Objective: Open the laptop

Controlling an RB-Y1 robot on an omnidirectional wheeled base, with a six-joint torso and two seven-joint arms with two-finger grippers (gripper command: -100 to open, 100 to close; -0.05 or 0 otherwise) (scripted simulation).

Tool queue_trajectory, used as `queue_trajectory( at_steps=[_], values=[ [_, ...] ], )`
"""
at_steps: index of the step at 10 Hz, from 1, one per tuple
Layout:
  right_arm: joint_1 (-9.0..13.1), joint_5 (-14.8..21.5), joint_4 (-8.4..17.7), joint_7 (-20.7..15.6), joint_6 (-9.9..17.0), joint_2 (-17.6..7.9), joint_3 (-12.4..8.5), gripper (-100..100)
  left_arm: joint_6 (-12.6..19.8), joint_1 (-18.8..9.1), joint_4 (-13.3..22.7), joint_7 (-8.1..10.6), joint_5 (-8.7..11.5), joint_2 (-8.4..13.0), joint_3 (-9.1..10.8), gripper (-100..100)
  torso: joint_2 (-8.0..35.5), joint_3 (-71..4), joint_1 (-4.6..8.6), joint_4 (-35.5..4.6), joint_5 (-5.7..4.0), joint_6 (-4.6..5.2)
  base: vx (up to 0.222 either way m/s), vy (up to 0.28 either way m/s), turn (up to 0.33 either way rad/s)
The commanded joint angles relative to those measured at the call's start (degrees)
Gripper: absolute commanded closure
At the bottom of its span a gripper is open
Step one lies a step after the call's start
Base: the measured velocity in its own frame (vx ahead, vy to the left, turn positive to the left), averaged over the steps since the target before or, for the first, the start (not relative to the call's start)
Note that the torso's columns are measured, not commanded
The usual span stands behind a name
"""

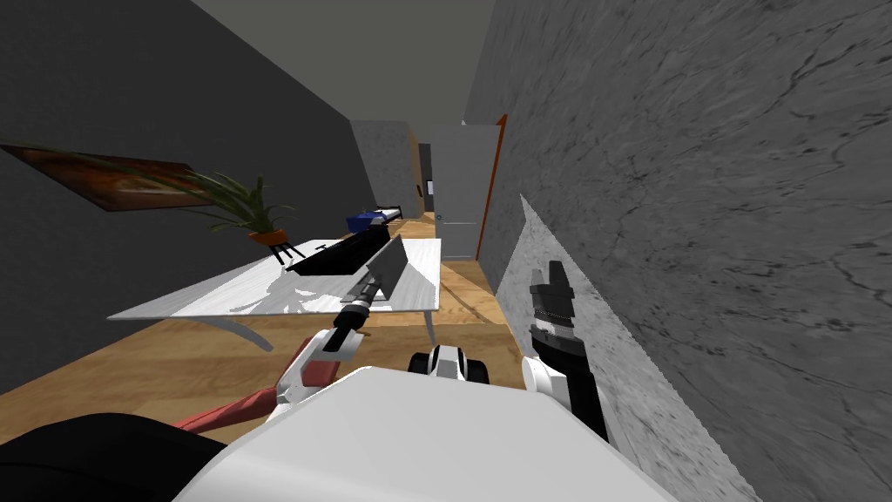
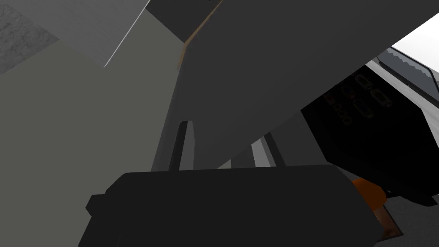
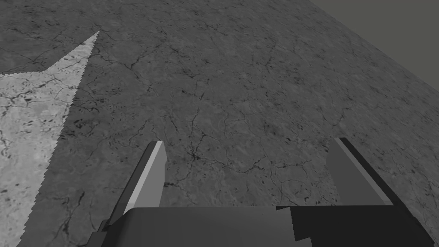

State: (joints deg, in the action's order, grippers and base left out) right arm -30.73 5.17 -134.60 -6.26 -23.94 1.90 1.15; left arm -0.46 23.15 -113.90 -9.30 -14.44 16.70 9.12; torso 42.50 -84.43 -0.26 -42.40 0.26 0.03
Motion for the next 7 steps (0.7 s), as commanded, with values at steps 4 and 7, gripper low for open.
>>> queue_trajectory(
  at_steps=[4,7],
  values=[
    [0.0,0.0,0.01,0.0,0.0,-0.01,0.0,0,2.09,-1.54,-0.47,5.9,5.62,-2.77,-0.95,100,-0.47,-0.28,0.24,0.33,-0.08,0.05,-0.028,0.09,0.002],
    [0.0,0.0,0.0,0.0,0.0,0.0,0.0,0,3.16,-2.28,-0.71,8.53,8.27,-4.02,-1.36,100,-0.22,-0.16,0.33,0.08,-0.3,0.0,-0.017,0.073,0.005]
  ],
)
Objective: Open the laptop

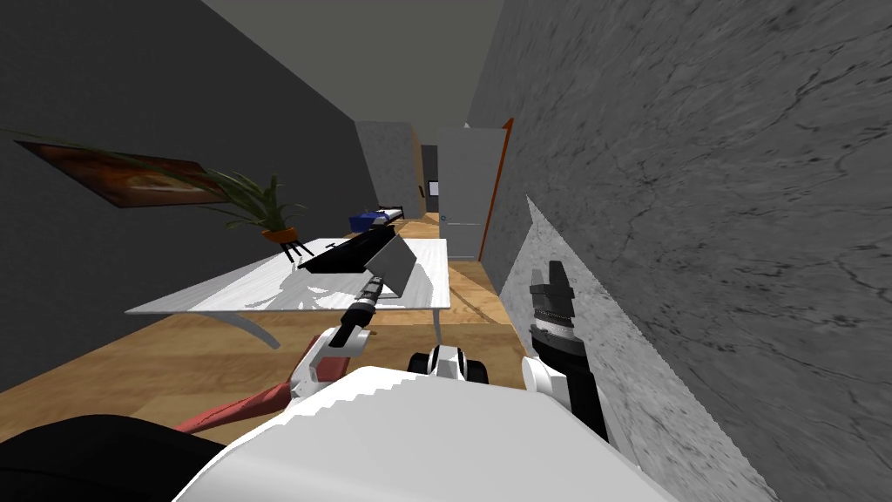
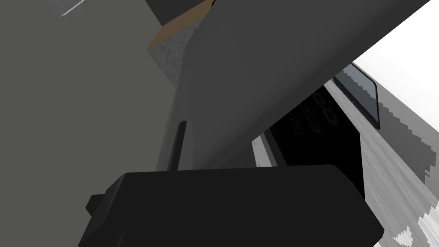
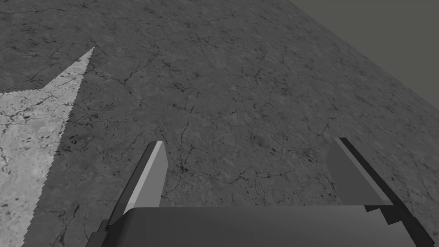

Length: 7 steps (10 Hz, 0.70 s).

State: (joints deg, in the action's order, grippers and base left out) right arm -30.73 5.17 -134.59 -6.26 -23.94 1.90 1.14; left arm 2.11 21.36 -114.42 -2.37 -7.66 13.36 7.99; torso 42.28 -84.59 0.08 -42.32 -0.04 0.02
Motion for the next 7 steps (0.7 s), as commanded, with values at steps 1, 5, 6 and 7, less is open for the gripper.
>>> queue_trajectory(
  at_steps=[1,5,6,7],
  values=[
    [0.0,0.0,0.0,0.0,0.0,0.0,0.0,0,0.41,-0.29,0.04,0.9,0.89,-0.42,-0.17,100,0.12,0.08,-0.01,-0.07,-0.02,-0.02,-0.005,0.034,-0.003],
    [0.0,0.0,0.0,0.0,0.0,0.0,0.0,0,-0.84,-3.04,4.16,5.75,5.85,-4.66,-1.19,100,0.17,0.13,-0.2,-0.05,0.11,-0.04,-0.028,0.103,0.026],
    [0.0,0.0,0.0,0.0,0.0,-0.01,-0.01,0,-1.07,-3.5,4.83,6.52,6.67,-5.36,-1.35,100,0.13,0.1,-0.17,-0.08,0.07,-0.04,-0.039,0.101,0.016],
    [0.0,0.0,0.0,0.0,0.0,0.0,0.0,0,-1.53,-4.43,6.18,8.08,8.29,-6.76,-1.68,100,0.14,0.09,-0.01,-0.07,0.0,-0.03,-0.059,0.135,0.025]
  ],
)
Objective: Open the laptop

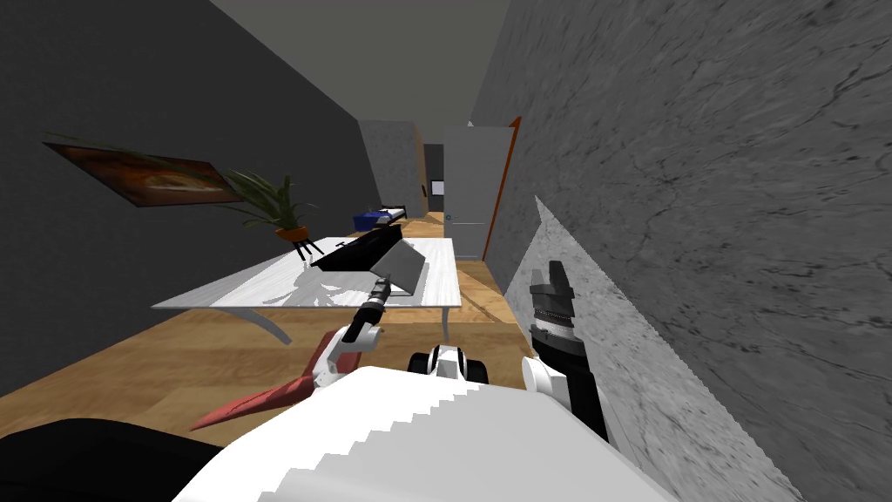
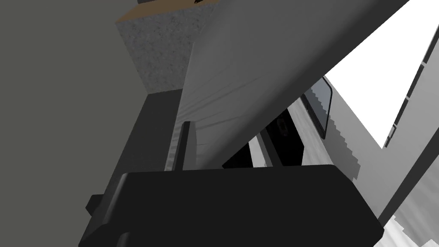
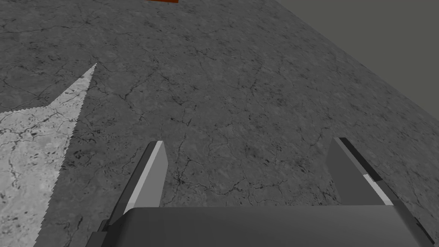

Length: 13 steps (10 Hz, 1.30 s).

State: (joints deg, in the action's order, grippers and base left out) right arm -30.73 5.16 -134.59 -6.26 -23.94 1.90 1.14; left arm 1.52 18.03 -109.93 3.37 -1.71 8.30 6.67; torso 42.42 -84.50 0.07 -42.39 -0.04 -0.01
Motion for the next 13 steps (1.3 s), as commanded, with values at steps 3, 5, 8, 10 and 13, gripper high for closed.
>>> queue_trajectory(
  at_steps=[3,5,8,10,13],
  values=[
    [0.0,0.0,0.0,0.0,0.0,0.0,0.0,0,-2.58,-1.62,4.49,4.21,4.3,-3.27,-0.93,100,-0.11,-0.07,0.21,0.02,-0.07,0.01,-0.016,0.086,0.016],
    [0.0,0.0,0.0,0.0,0.0,0.0,0.0,0,-4.16,-2.15,6.69,5.73,5.91,-4.8,-1.45,100,-0.14,-0.08,-0.02,0.1,0.03,0.05,-0.008,0.094,-0.001],
    [-0.01,0.0,0.0,0.0,0.0,0.01,0.01,0,0.8,-0.08,-0.03,5.8,5.75,-3.59,-0.89,-100,-0.16,-0.09,0.15,0.11,-0.03,0.01,0.017,0.001,-0.012],
    [-0.01,0.0,0.0,0.0,0.0,0.01,0.01,0,3.04,0.83,-3.11,6.1,5.9,-3.34,-0.72,-100,-0.07,-0.05,0.08,0.01,-0.06,0.03,0.02,-0.021,-0.01],
    [0.0,0.0,0.0,0.0,0.0,0.01,0.01,0,6.4,2.2,-7.71,6.55,6.13,-2.95,-0.47,-100,-0.01,0.0,-0.07,0.01,0.0,0.0,0.017,-0.001,-0.01]
  ],
)
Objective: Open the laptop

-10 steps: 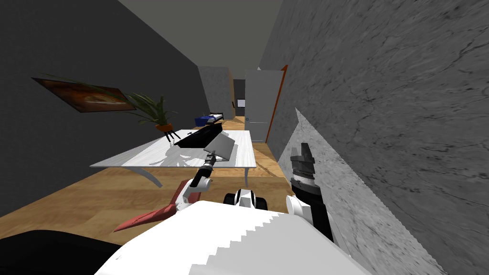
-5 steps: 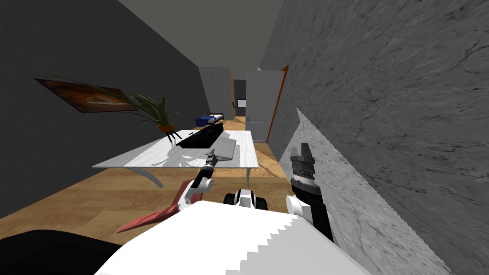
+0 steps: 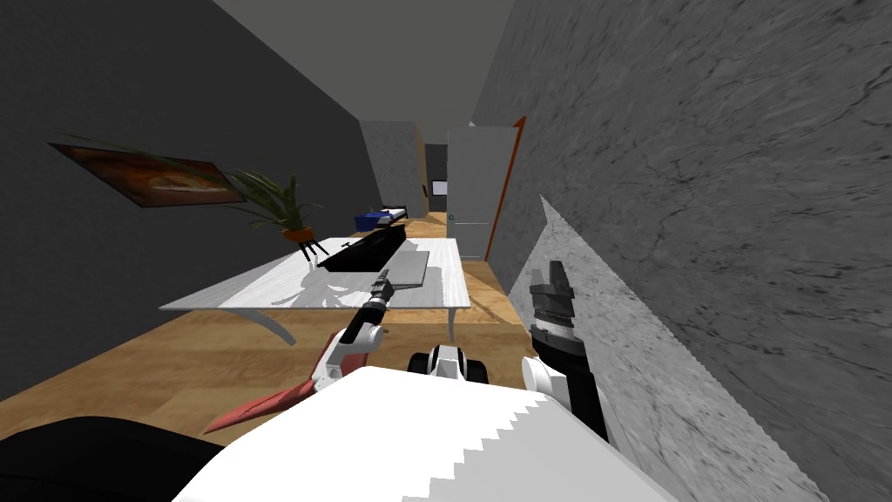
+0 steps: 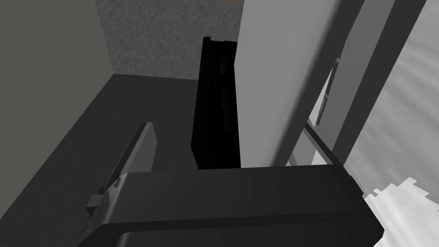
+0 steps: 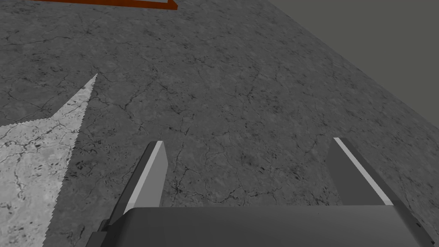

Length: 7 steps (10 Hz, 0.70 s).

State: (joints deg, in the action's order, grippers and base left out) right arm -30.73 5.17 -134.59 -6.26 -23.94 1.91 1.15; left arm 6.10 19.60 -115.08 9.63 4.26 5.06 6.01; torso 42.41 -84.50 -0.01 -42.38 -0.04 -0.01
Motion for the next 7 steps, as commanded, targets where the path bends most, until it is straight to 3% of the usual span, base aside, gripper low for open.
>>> queue_trajectory(
  at_steps=[1,2,3,7],
  values=[
    [0.0,0.0,0.0,0.0,0.0,0.0,0.0,0,2.94,1.08,-4.1,0.43,0.23,0.42,0.28,-100,-0.01,0.0,0.04,0.01,-0.01,0.0,0.012,-0.001,-0.006],
    [0.0,0.0,0.0,0.0,0.0,0.0,0.0,0,2.51,0.94,-3.17,0.33,0.19,0.31,0.22,-100,0.0,0.03,0.08,-0.04,-0.03,0.02,0.007,0.001,-0.001],
    [0.0,0.0,0.0,0.0,0.0,0.0,0.0,0,2.85,0.97,-3.35,0.36,0.19,0.33,0.24,0,0.0,0.01,0.07,0.01,-0.01,0.01,0.0,0.0,0.0],
    [0.0,0.0,0.0,0.0,0.0,0.0,0.0,0,3.07,1.17,-3.04,0.34,0.19,0.3,0.2,0,-0.04,-0.03,0.08,0.01,-0.03,0.01,0.0,0.0,0.0]
  ],
)
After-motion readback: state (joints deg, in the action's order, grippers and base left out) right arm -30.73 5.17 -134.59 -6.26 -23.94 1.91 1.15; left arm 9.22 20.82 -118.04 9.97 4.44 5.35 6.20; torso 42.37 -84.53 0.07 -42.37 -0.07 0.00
